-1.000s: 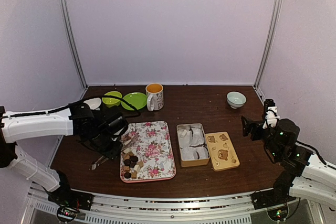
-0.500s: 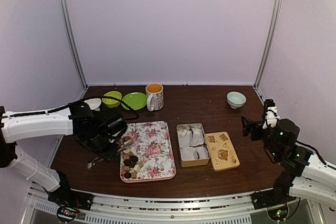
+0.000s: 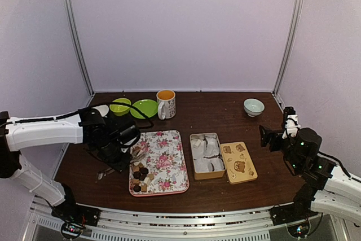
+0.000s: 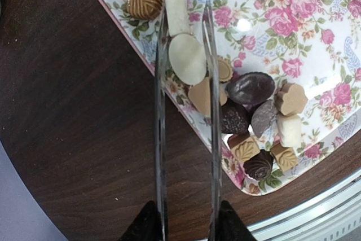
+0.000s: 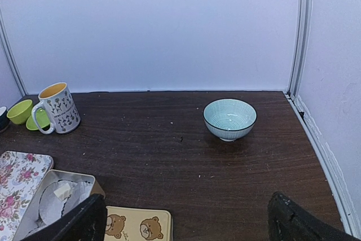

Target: Pack the chocolate

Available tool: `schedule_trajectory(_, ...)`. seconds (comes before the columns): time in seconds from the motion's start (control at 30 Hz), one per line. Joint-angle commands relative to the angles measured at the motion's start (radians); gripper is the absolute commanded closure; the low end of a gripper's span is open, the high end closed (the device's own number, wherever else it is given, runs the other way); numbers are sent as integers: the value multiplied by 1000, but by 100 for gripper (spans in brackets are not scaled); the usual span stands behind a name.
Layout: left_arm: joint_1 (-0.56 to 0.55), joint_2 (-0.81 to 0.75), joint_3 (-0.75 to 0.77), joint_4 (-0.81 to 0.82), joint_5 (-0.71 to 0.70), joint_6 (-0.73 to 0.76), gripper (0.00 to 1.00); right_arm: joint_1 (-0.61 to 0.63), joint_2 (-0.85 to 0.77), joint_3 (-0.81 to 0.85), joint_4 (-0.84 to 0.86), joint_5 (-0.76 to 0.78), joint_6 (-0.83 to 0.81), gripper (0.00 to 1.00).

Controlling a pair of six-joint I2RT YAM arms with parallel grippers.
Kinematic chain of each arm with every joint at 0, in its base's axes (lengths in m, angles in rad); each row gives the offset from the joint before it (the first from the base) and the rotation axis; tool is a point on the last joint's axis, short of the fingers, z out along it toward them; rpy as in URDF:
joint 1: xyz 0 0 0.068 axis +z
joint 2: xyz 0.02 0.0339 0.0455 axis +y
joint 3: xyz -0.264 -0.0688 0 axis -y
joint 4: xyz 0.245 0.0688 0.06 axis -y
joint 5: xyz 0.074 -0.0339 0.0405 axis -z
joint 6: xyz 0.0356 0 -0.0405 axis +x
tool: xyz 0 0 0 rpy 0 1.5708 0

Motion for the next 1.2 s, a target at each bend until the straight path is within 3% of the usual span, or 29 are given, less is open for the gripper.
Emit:
schedule_trajectory(0.0, 8, 15, 41, 56, 22, 27, 65, -2, 2, -3, -3, 16, 2, 0)
schedule_trajectory(0.4, 8, 81, 62, 59, -22, 22, 67, -3, -3, -7, -4, 19, 4, 0)
schedule_trajectory(0.53, 8, 89, 73, 55, -19, 24, 72, -3, -4, -7, -4, 18, 4, 0)
schedule_trajectory(0.83, -12, 22, 158, 37, 18, 40, 74, -3, -4, -6, -4, 18, 4, 0)
schedule_trajectory(1.17, -25, -73, 170, 281, 184, 40, 76, -3, -3, -6, -4, 18, 4, 0)
